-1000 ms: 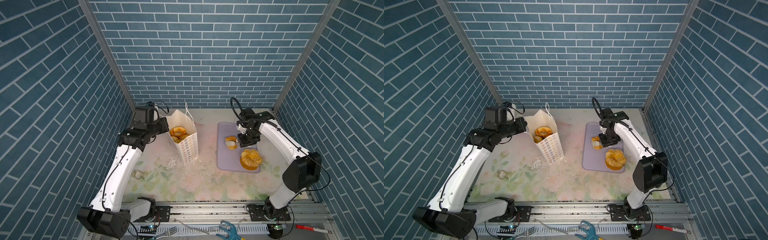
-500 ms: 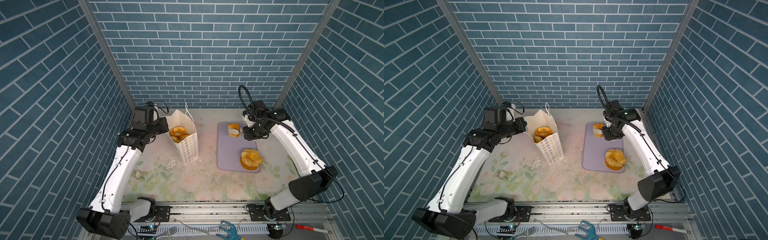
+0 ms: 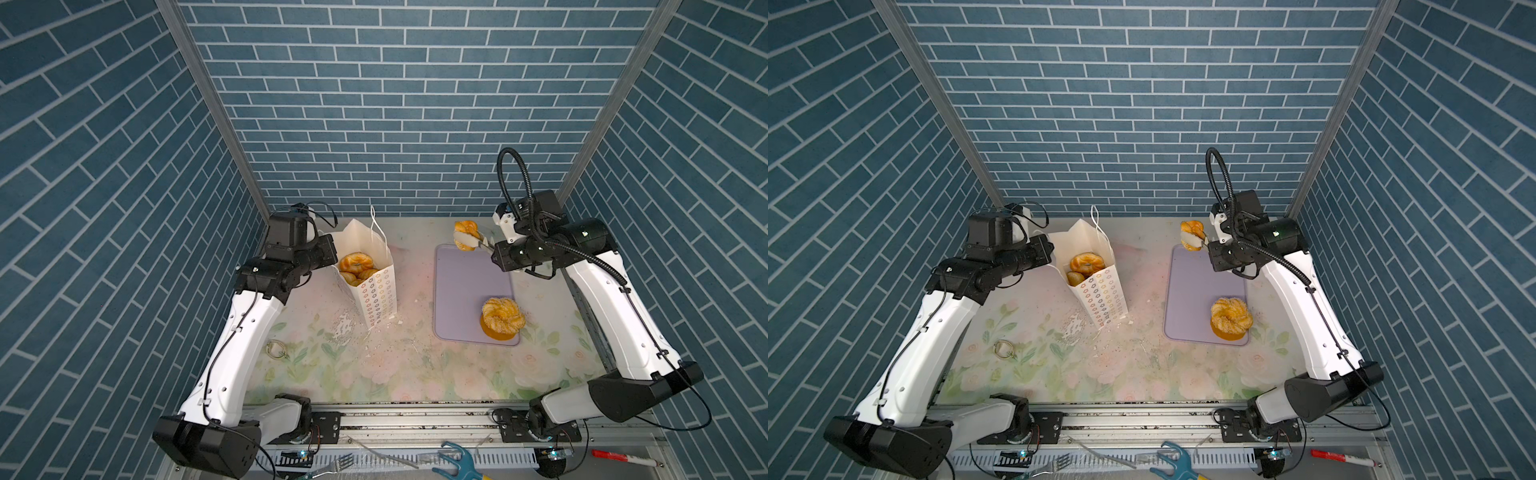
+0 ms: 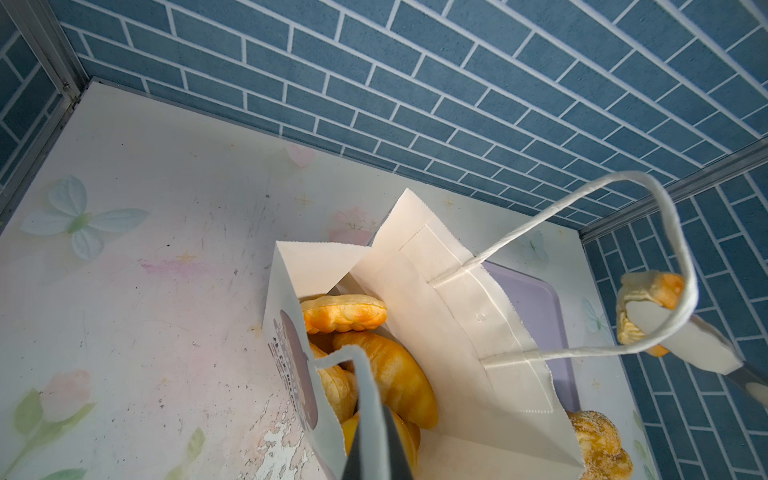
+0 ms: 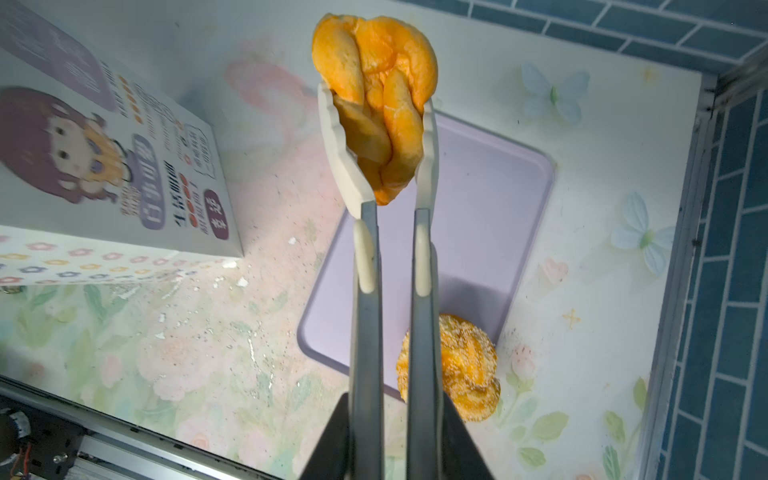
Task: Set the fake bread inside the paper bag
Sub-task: 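Lift the knotted orange roll and carry it over the paper bag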
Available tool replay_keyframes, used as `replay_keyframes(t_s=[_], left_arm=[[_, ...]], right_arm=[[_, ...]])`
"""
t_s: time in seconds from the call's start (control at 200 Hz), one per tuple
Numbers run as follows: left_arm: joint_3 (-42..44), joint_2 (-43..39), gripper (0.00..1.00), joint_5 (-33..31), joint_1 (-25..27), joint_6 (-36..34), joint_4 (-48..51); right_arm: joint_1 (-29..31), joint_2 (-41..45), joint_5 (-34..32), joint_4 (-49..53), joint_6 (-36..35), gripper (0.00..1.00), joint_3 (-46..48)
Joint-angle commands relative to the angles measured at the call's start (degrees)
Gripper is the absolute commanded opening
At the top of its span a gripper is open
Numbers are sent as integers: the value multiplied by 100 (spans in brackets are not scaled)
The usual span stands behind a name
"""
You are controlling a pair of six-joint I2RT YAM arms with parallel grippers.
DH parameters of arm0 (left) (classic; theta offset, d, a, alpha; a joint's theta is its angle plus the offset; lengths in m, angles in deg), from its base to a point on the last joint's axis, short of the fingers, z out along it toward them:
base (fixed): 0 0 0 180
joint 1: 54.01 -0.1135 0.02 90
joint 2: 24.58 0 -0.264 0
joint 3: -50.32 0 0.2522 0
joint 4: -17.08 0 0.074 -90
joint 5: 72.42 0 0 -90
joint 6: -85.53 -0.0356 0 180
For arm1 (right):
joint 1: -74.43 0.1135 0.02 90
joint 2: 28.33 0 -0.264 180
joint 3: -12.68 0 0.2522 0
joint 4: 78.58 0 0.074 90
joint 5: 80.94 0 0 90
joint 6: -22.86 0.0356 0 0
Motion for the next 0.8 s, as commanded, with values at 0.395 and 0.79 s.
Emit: replay_keyframes(t_s=[0.395,0.79], left_arm=[[-191,123,0,34,33,-10,-56],[-150,81,0,45,29,-1,-70]], right_arm=[[1332,-649,252,-718,-677,25,-1887],[2155,-430,360,-1468,-1094,25,-1707]])
